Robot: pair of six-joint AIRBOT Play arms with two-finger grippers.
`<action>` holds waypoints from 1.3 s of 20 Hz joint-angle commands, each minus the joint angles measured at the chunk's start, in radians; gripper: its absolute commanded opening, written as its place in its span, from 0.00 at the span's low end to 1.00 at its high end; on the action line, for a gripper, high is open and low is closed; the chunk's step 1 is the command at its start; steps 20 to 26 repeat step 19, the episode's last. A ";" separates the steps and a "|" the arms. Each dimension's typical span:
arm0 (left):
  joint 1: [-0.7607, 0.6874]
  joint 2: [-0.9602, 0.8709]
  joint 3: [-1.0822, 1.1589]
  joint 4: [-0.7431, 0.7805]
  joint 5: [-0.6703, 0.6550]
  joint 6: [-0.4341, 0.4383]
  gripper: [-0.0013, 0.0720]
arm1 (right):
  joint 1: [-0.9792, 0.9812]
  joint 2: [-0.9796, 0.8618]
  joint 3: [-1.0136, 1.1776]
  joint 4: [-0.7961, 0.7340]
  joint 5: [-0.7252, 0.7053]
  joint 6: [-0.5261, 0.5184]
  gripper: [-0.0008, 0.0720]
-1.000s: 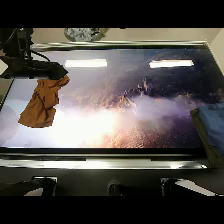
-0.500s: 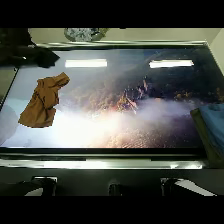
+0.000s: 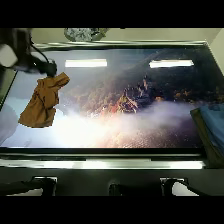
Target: Fold the shirts.
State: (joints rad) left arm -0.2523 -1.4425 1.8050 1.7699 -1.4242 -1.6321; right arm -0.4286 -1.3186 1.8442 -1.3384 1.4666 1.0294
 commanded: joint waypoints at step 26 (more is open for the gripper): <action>-0.004 0.084 -0.367 -0.215 0.038 -0.045 0.83 | 0.240 -0.009 -0.340 -0.163 0.158 0.055 0.86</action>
